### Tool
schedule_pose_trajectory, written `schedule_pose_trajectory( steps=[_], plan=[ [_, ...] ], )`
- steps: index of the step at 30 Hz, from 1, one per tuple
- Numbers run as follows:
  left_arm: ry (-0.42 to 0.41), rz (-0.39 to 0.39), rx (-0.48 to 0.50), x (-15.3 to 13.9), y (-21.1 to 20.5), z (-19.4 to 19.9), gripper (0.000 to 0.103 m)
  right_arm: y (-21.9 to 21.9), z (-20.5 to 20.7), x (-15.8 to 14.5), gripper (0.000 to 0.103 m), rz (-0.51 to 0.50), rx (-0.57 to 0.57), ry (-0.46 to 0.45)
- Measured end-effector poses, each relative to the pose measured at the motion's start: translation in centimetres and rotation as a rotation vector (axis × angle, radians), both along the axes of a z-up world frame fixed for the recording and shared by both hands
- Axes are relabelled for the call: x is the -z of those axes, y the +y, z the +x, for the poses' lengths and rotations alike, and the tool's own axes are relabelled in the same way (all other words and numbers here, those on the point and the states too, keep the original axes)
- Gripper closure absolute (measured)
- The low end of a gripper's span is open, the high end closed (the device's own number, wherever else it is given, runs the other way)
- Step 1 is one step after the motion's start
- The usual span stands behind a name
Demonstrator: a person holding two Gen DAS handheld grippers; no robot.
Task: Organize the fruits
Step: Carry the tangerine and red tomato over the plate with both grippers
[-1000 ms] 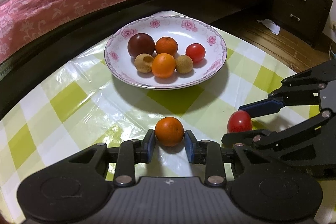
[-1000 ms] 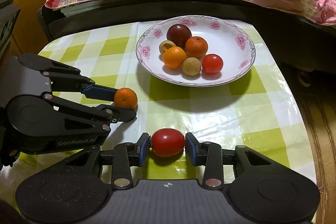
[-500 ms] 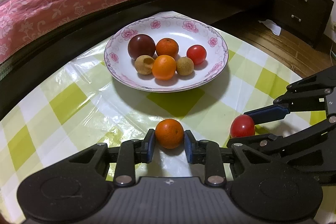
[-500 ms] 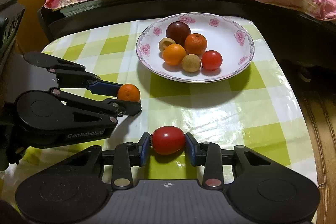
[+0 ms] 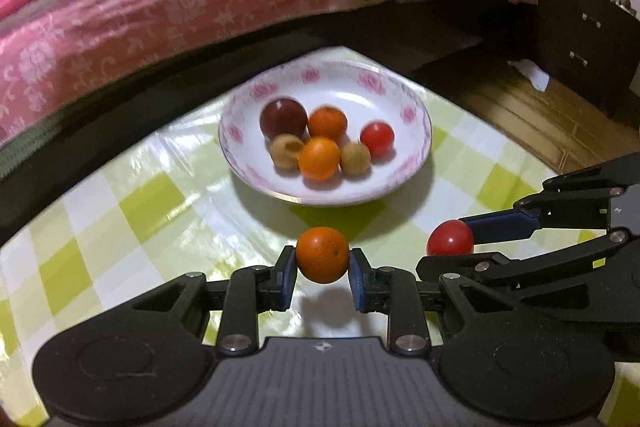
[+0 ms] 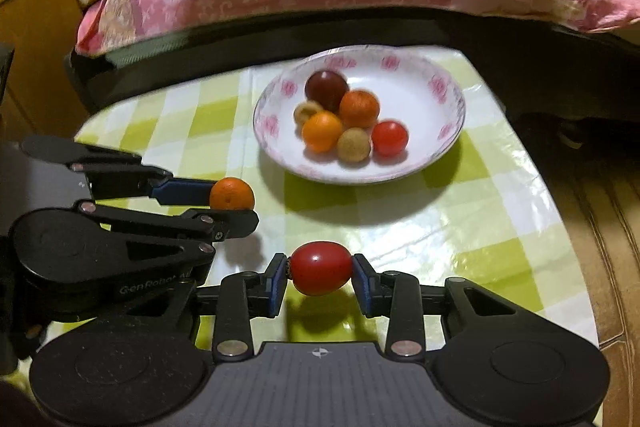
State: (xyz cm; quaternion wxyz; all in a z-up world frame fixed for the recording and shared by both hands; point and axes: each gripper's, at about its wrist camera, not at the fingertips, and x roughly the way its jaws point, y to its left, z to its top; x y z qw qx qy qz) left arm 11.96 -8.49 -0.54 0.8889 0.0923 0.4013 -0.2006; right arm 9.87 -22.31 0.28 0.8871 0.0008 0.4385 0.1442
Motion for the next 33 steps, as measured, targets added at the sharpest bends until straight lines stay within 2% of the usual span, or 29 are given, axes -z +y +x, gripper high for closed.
schedule_pose_trajectory(
  steps=[12, 19, 33],
  plan=[
    [-0.036, -0.026, -0.04, -1.1, 0.3, 4.2, 0.068, 0.3, 3.8, -1.4, 0.072, -0.015, 0.048, -0.076],
    [-0.033, 0.003, -0.034, 0.2, -0.3, 5.7, 0.068, 0.4, 5.8, 0.0, 0.072, -0.063, 0.045, -0.078],
    [-0.043, -0.012, -0.035, 0.6, -0.7, 7.9, 0.069, 0.0, 8.1, 0.9, 0.072, -0.085, 0.052, -0.097]
  ],
)
